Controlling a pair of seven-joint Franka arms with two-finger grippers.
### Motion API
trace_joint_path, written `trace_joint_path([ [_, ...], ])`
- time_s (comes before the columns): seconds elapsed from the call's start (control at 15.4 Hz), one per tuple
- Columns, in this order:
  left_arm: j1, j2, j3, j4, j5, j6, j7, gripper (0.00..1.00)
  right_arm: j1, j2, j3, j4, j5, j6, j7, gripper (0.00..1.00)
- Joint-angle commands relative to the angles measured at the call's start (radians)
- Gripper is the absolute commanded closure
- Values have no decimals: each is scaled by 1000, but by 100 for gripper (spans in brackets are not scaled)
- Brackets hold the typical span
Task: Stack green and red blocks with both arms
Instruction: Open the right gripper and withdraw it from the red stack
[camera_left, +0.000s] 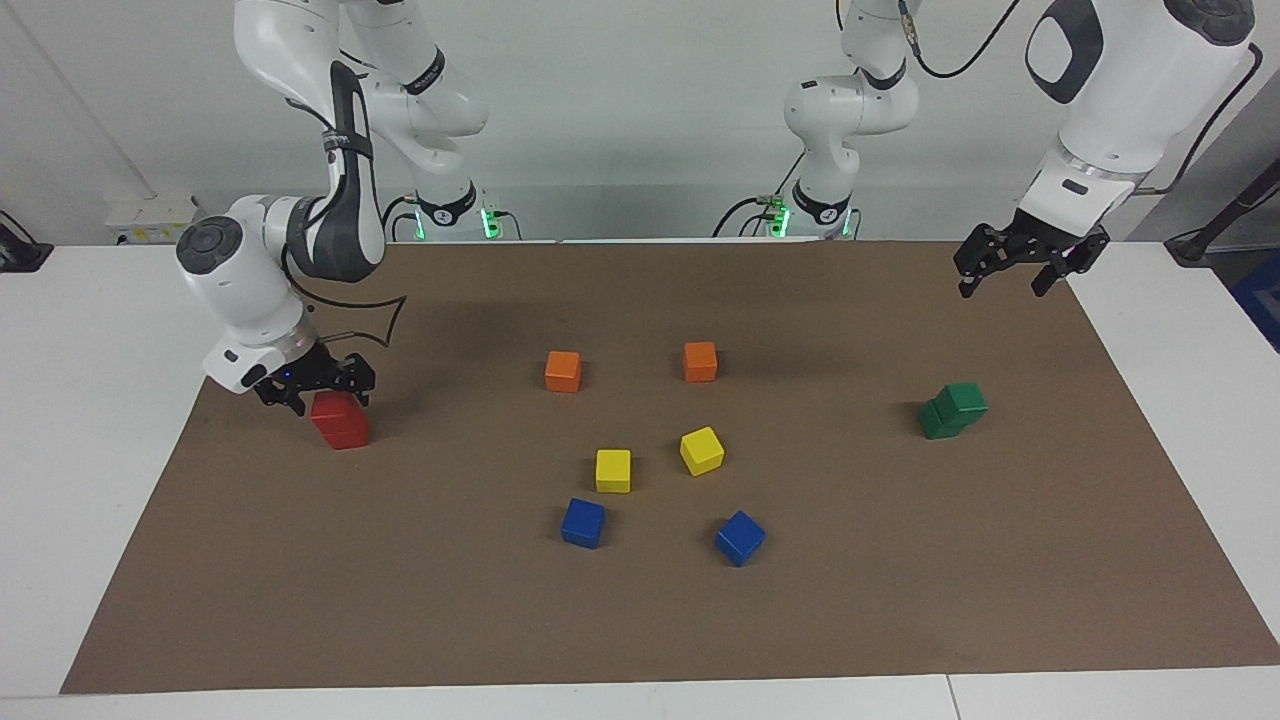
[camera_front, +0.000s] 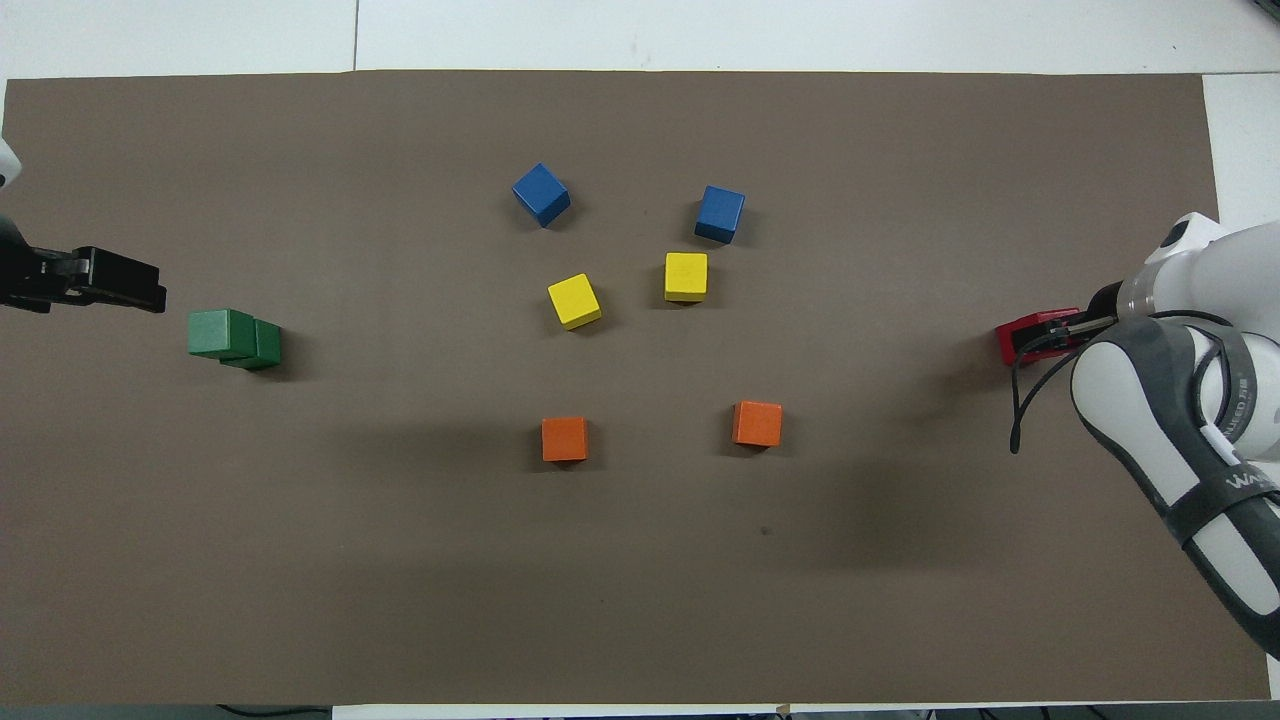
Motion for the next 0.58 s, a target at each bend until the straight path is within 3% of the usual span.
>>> trace_joint_path([
  [0.0,-4,-21,10,-18,-2,0,7,0,-6,-20,8,2,12,-5,-3,0],
  [0.26,-2,-21,10,-18,-2,0,7,0,5,-50,27,111,15,-123,67,0],
  [0.52,-1,-21,10,-18,-2,0,7,0,56,-142,63,220,21,-284,164,0],
])
